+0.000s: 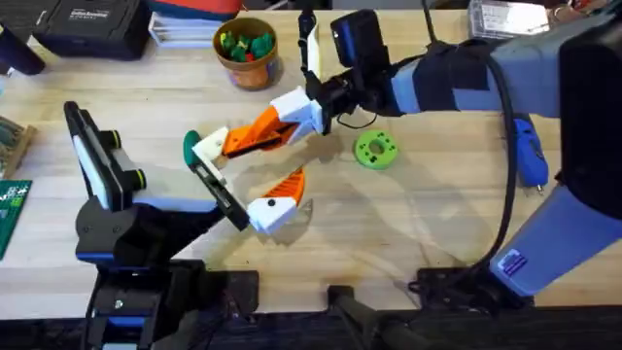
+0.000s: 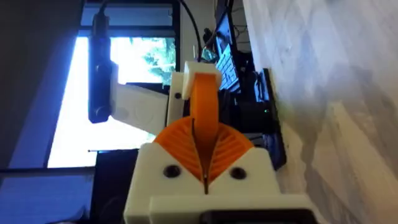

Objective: Pick up the gripper from the table and insert it into the empty holder that is missing its gripper. Then pick up a screw, insert it into the mounting hole, and use the screwdriver to tighten it. Finally, clean up the table by picking up the vegetable and placing it into the bucket.

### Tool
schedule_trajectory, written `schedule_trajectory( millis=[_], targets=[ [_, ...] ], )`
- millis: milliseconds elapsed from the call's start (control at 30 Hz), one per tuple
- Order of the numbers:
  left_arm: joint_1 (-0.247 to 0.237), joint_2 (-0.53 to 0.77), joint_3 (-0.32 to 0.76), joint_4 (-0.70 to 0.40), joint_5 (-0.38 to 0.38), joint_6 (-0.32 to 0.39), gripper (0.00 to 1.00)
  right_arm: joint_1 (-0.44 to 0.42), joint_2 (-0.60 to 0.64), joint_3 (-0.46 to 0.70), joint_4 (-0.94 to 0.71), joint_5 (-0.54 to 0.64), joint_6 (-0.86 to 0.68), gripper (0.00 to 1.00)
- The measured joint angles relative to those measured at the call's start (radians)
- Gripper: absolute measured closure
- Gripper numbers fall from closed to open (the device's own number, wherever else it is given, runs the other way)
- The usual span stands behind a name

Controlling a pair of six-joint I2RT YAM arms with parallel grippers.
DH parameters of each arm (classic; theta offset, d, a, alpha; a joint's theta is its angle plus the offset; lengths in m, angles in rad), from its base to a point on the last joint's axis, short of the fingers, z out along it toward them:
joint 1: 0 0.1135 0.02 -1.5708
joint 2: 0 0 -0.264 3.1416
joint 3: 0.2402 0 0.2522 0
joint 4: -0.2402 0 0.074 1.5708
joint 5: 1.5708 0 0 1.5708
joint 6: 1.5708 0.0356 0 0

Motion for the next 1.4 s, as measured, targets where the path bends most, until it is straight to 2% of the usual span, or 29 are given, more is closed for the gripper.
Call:
schedule_trajectory(
  millis=[267,667,1400],
  targets=[
    [0.0,0.002,0.0,0.0,0.005,-0.012,0.014,-0.02,0.0,0.001,0.038,0.054,0.017,0.993],
    [0.0,0.002,0.0,-0.001,0.012,-0.012,0.014,-0.006,0.0,0.001,0.054,0.047,0.035,0.993],
    [0.007,0.002,0.0,0.002,-0.059,-0.011,0.014,0.029,0.0,0.027,0.097,0.14,0.063,0.993]
  ],
)
